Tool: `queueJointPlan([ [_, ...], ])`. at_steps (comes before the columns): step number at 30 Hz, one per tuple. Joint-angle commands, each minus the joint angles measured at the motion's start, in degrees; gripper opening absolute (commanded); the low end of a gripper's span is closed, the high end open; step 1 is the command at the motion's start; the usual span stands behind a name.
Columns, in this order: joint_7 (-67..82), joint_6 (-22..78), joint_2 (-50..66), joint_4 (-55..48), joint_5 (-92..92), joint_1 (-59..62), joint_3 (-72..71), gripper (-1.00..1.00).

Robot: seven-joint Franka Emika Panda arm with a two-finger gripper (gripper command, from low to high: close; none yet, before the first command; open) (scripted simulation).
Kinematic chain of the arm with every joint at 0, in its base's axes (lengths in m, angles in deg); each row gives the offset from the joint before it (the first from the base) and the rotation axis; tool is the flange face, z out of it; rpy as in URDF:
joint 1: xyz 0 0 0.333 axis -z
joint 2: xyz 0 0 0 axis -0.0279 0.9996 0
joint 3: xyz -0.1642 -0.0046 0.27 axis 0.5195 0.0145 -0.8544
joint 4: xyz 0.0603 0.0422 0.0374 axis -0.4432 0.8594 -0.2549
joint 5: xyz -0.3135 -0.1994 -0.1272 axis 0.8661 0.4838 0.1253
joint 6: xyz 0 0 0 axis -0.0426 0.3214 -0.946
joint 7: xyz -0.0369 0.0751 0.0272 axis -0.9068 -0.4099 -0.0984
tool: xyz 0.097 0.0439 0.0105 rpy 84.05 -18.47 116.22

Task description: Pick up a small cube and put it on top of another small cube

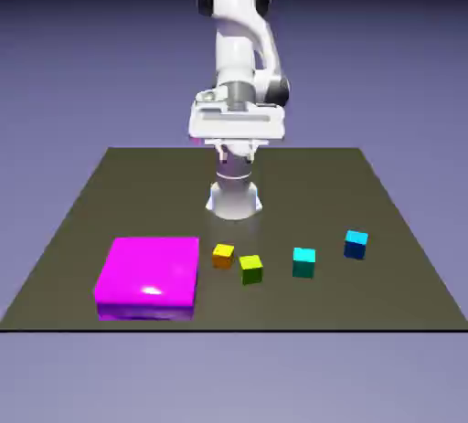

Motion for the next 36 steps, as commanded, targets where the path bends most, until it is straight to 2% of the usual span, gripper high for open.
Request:
queueJointPlan([
  [1, -2.5, 0.4, 0.3, 0.1, 0.1, 1.5, -1.8, 0.0],
  [36, -89.7, 13.0, 10.7, 4.8, 2.3, 54.4, -63.5, 0.0],
])
